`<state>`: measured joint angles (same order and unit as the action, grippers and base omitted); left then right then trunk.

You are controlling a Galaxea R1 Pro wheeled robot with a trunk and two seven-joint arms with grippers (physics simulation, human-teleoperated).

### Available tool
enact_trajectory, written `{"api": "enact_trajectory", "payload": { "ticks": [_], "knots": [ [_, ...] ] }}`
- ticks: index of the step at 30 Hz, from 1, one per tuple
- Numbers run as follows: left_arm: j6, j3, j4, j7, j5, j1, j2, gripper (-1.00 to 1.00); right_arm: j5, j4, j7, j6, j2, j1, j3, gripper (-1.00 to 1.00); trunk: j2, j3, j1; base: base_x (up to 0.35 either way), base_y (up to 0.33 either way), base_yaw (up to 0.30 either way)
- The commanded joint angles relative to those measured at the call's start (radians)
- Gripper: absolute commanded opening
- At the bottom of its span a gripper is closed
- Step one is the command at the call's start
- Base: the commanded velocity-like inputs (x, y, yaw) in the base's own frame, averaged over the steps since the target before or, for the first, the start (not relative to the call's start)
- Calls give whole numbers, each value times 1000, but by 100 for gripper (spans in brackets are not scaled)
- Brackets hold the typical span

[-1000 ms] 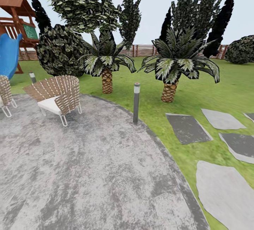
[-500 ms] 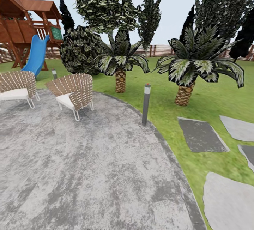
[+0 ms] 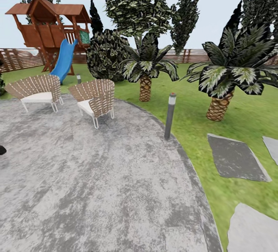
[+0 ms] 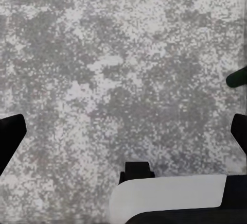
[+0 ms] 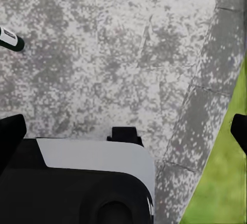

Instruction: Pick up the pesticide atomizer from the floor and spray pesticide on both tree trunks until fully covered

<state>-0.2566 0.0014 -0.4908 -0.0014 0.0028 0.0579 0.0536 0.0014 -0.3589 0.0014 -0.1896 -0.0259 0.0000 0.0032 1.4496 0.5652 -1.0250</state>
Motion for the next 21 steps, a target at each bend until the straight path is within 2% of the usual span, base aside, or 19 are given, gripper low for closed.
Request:
{"api": "enact_trajectory", "payload": {
  "ticks": [1, 21],
  "knots": [
    [-1, 0, -2, 0, 0, 0, 0, 100, 0, 0, 0, -2, 0, 0, 0, 100, 0, 1, 0, 0, -343, 283],
    [-1, 0, -2, 0, 0, 0, 0, 100, 0, 0, 0, -2, 0, 0, 0, 100, 0, 1, 0, 0, -336, 273]
  ]
}}
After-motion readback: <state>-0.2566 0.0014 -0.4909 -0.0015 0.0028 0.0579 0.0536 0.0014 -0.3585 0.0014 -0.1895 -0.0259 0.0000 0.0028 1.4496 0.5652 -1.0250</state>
